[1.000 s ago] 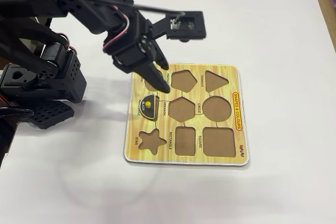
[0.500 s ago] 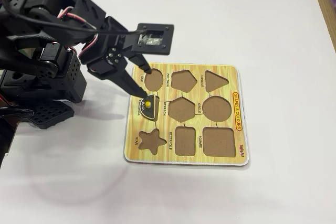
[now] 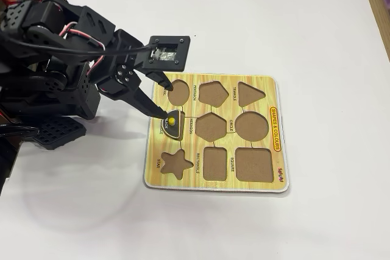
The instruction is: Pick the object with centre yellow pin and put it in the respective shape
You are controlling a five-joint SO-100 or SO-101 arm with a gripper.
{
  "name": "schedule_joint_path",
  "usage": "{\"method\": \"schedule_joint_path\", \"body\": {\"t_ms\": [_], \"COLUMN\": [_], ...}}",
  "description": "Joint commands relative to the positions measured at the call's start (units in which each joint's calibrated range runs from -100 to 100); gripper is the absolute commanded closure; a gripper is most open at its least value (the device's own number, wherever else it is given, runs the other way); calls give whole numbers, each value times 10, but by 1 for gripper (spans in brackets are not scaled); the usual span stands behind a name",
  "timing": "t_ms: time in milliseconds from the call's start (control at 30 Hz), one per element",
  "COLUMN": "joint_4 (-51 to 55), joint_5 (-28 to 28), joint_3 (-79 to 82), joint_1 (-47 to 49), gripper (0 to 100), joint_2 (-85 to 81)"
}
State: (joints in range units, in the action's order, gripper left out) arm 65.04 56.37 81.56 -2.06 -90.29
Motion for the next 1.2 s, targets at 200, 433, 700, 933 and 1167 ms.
{"method": "schedule_joint_path", "body": {"t_ms": [200, 433, 700, 933, 1167], "joint_4": [-6, -6, -6, 4, 4], "joint_5": [2, 2, 1, -5, -5], "joint_3": [81, 124, 170, 170, 170], "joint_1": [1, 1, 1, -2, -1], "gripper": [80, 80, 80, 80, 80], "joint_2": [-79, -79, -79, -79, -79]}}
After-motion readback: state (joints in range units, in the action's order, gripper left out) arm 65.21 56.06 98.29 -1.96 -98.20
